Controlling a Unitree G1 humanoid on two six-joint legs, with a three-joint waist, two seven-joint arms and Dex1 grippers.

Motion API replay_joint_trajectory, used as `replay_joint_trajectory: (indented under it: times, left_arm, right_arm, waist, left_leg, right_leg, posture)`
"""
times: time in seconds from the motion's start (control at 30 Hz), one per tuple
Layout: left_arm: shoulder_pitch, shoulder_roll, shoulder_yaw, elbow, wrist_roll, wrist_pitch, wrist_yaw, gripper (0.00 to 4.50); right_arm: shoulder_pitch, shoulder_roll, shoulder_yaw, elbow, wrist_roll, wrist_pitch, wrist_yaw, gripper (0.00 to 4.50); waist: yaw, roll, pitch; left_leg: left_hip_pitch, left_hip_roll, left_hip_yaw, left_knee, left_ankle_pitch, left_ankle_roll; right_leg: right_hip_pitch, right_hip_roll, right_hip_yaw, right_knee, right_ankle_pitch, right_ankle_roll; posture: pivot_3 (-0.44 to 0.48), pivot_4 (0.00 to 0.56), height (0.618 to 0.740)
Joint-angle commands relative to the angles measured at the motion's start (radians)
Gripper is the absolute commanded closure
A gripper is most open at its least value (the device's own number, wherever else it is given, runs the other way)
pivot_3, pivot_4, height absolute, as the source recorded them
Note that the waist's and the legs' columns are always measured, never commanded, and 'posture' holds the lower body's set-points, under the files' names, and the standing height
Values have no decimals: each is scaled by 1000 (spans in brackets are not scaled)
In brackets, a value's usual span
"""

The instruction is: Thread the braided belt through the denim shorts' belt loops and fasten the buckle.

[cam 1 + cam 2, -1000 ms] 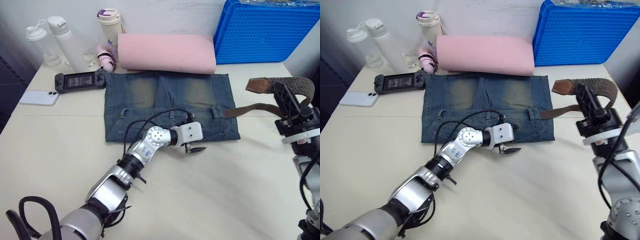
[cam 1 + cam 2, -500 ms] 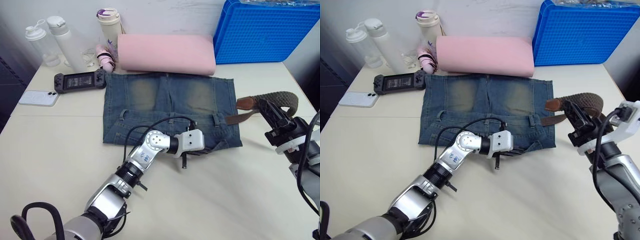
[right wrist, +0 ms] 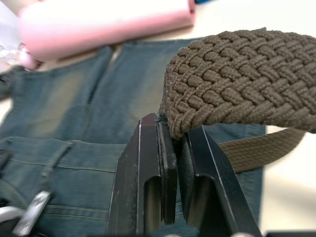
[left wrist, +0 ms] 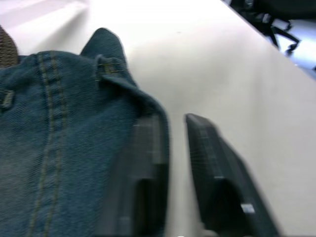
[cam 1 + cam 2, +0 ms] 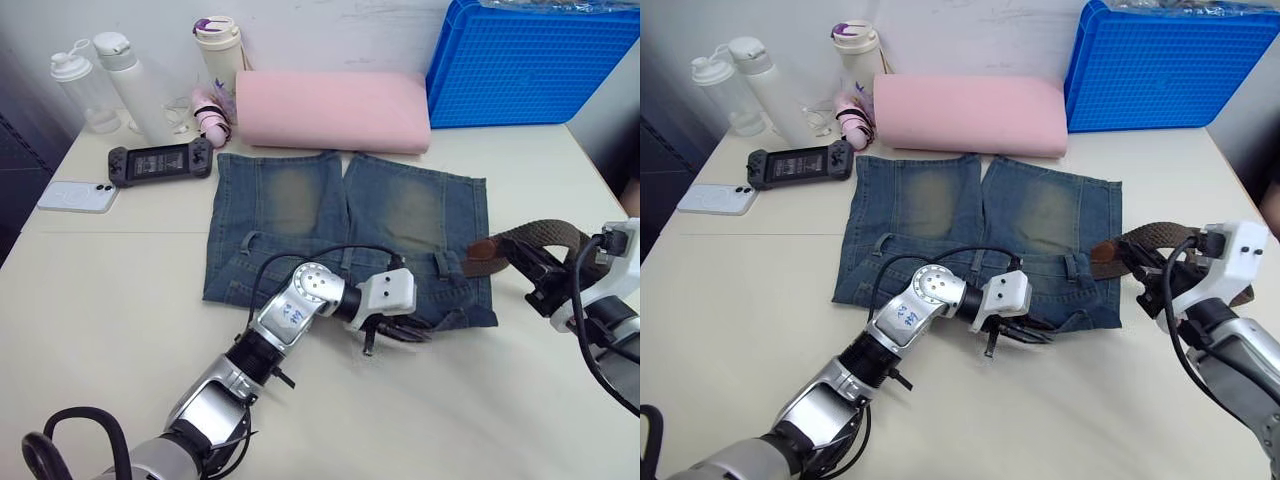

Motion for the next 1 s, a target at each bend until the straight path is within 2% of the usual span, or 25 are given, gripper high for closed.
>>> replay_joint_trajectory:
  times: [0.03,0.13,0.27,0.53,0.7,0.8,0.87,1.0]
  left_arm:
    - [-36,22,45,-64,-64,66,-36,1635]
    - [-59,50,93,-99,-116,126,-49,398]
    - [-96,82,175,-111,-158,187,-14,398]
    - [-105,199,187,-64,-69,116,65,398]
    - [-103,211,208,-44,-67,97,106,398]
    - [-102,211,205,-40,-36,48,146,398]
    - [-106,225,175,-18,25,-43,170,398]
    - [-115,209,182,2,48,-103,209,398]
  right_arm:
    - [-3,-14,1,34,-19,21,25,4500]
    - [-25,-3,13,82,-29,32,64,4500]
    - [-95,26,45,182,-13,48,119,4500]
    - [-149,88,62,309,29,106,166,4500]
    - [-168,116,78,340,17,134,202,4500]
    - [-209,145,125,386,-48,138,245,4500]
    - [-227,166,144,409,-91,131,262,4500]
    - [-237,188,176,429,-188,124,310,4500]
  waist:
    - [-1,0,0]
    - [-4,0,0]
    - [-5,0,0]
    - [-3,0,0]
    - [-3,0,0]
    - [-6,0,0]
    - [-7,0,0]
    - [-4,0,0]
  left_leg:
    - [0,0,0,0,0,0]
    - [0,0,0,1,0,0]
    - [0,0,0,1,0,0]
    - [0,0,0,0,0,0]
    - [0,0,0,1,0,0]
    - [0,0,0,1,0,0]
    - [0,0,0,1,0,0]
    - [0,0,0,1,0,0]
  right_leg:
    - [0,0,0,0,0,0]
    - [0,0,0,0,0,0]
    - [0,0,0,0,0,0]
    - [0,0,0,0,0,0]
    - [0,0,0,0,1,1]
    - [0,0,0,0,1,1]
    - [0,0,0,0,1,1]
    - [0,0,0,0,1,1]
  posture:
    - [0,150,740]
    - [0,150,740]
    - [0,150,740]
    - [0,150,740]
    - [0,150,740]
    - [0,150,740]
    - [0,150,740]
    - [0,150,740]
